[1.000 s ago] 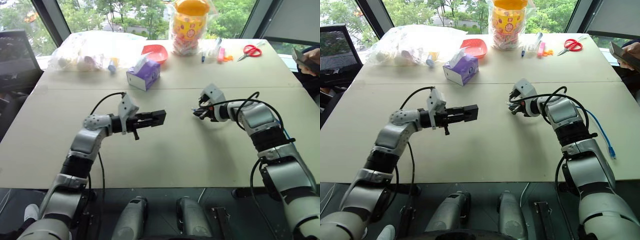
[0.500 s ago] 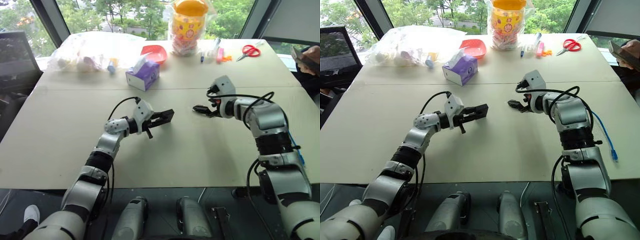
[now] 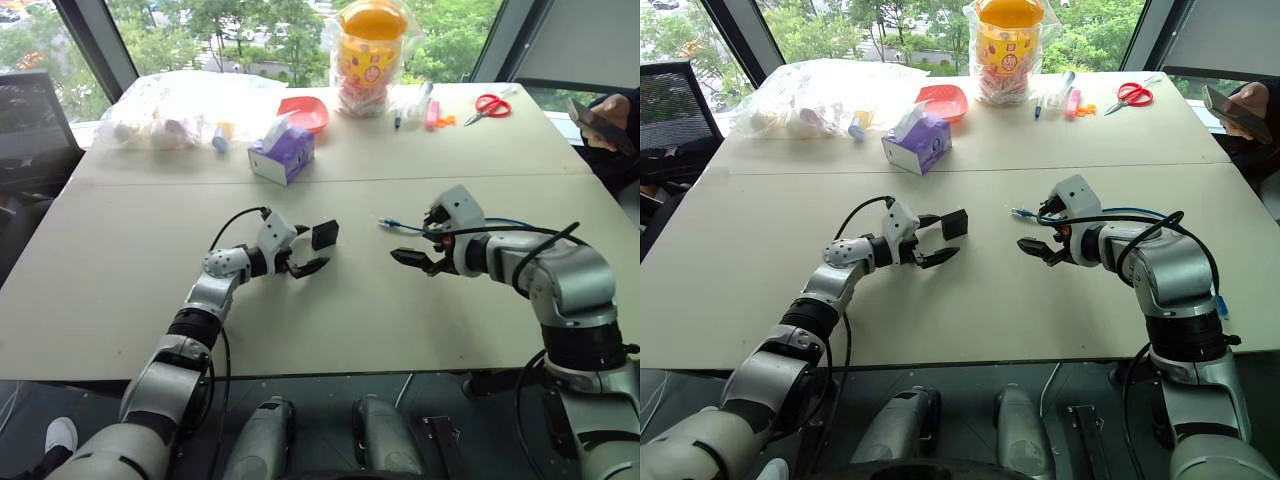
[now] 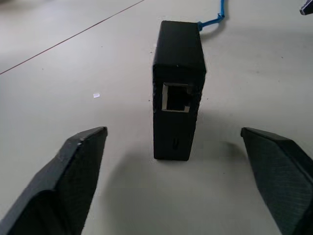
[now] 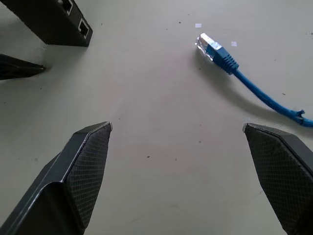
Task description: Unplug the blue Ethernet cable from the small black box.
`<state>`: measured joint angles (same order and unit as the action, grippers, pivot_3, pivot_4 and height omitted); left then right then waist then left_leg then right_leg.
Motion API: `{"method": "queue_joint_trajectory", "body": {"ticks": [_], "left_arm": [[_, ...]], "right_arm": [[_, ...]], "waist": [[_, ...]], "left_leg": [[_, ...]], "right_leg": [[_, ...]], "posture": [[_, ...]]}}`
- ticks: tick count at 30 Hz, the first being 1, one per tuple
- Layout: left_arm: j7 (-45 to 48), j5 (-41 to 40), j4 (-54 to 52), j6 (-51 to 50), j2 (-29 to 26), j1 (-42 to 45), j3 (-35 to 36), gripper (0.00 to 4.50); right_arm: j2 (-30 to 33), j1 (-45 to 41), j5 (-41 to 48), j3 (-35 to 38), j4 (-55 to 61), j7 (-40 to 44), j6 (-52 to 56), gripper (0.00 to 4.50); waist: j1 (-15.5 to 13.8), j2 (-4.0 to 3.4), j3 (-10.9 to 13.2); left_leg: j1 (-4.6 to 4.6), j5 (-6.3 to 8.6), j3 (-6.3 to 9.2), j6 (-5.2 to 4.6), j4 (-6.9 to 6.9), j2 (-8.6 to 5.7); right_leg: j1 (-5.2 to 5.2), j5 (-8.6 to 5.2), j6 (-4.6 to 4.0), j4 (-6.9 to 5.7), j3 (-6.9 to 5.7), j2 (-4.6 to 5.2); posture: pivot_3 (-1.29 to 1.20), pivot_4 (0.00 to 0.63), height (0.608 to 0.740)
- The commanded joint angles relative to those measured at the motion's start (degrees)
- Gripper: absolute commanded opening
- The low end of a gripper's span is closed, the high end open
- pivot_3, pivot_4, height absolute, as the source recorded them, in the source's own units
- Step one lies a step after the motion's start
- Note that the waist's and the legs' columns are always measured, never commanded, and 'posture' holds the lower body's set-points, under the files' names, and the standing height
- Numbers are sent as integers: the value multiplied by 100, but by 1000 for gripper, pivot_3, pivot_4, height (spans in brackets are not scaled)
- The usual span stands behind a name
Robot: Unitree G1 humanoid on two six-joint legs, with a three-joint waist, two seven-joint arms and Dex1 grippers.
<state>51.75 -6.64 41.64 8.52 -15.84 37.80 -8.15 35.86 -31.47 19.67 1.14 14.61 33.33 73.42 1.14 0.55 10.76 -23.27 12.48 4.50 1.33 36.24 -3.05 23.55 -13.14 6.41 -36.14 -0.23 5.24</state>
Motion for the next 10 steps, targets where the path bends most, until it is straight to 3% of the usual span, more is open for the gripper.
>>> {"method": "queue_joint_trajectory", "body": {"ticks": [1,10], "left_arm": [[278,-155,-431,-419,-369,-302,188,4456],[959,-1002,-2730,-2040,-1407,-1052,584,4456]], "right_arm": [[53,14,171,291,390,-87,160,4500],[565,407,590,447,1058,160,368,4500]], "waist": [[7,0,0],[-37,-1,3]], "left_leg": [[0,0,0,0,-2,0],[-19,0,4,0,-5,8]], "right_leg": [[1,0,0,0,0,0],[17,-1,-2,5,0,4]], "posture": [[0,150,740],[0,150,740]]}}
